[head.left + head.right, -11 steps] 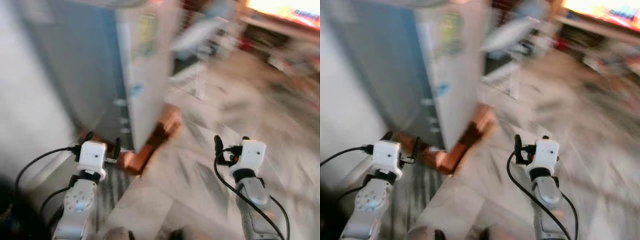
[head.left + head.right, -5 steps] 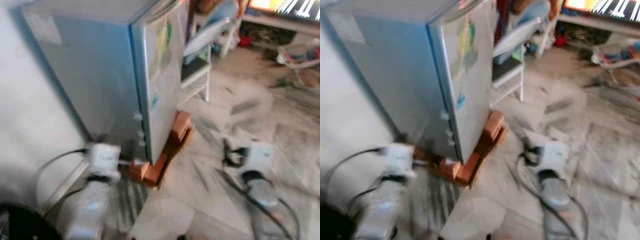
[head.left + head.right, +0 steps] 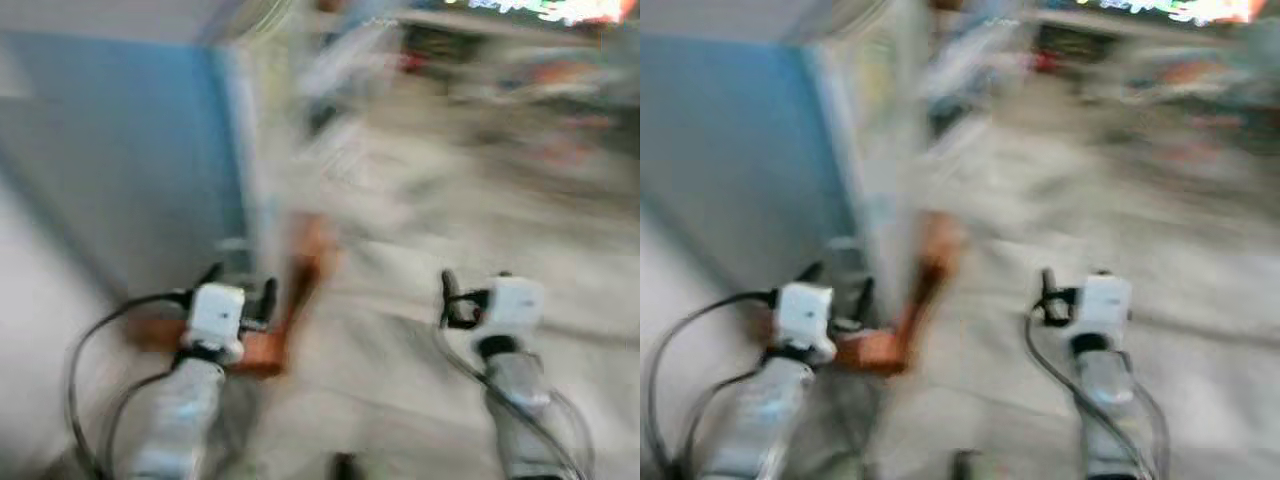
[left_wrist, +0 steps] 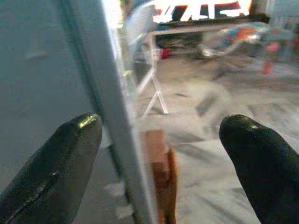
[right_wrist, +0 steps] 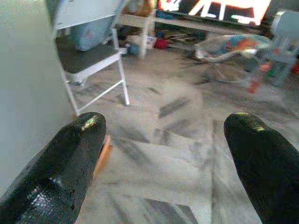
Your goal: Restocking fridge
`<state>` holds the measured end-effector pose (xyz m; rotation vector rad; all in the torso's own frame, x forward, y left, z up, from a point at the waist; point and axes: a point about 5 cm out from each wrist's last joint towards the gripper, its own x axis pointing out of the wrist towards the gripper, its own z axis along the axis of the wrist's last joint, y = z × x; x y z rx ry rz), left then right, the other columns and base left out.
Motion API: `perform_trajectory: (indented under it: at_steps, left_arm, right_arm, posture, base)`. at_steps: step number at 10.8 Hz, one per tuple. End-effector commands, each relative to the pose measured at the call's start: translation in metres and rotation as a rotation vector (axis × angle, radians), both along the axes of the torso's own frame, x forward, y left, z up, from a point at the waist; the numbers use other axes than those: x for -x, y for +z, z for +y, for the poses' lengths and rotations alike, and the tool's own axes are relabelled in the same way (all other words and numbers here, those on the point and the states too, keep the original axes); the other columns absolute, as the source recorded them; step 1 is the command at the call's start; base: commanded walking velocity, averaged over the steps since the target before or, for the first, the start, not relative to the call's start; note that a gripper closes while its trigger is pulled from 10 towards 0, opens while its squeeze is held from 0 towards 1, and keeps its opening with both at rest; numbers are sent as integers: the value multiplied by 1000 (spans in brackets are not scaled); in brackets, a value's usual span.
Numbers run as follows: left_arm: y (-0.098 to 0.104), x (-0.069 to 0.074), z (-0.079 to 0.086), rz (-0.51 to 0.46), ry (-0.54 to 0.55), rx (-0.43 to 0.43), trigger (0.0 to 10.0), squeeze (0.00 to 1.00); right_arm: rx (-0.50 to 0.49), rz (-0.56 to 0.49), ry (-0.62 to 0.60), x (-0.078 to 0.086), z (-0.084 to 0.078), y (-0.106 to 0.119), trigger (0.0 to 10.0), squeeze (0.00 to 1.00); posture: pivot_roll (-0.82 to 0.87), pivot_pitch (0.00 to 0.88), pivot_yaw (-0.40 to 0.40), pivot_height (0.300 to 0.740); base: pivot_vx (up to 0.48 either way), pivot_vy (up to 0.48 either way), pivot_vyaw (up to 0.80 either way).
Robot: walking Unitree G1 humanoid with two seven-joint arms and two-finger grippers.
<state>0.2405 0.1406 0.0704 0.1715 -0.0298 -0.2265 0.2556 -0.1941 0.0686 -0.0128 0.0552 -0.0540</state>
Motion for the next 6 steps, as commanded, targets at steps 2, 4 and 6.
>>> perform_trajectory:
  at_steps: [2, 4, 6]
  left_arm:
    - [1, 1, -2, -1, -9, 12, 10000, 0]
    - [2, 1, -3, -1, -12, 17, 10000, 0]
    - [2, -1, 1, 1, 36, 4, 10000, 0]
  right_arm:
    - [18, 1, 1, -1, -3, 1, 10000, 0]
    - [20, -2, 0, -1, -3, 1, 10000, 0]
    - [23, -2, 1, -1, -3, 1, 10000, 0]
  posture:
    - [140, 84, -36, 740]
    - [140, 83, -36, 740]
    - [137, 85, -37, 740]
  base:
    - [131, 0, -800]
    - [351, 0, -359]
    - [152, 0, 0]
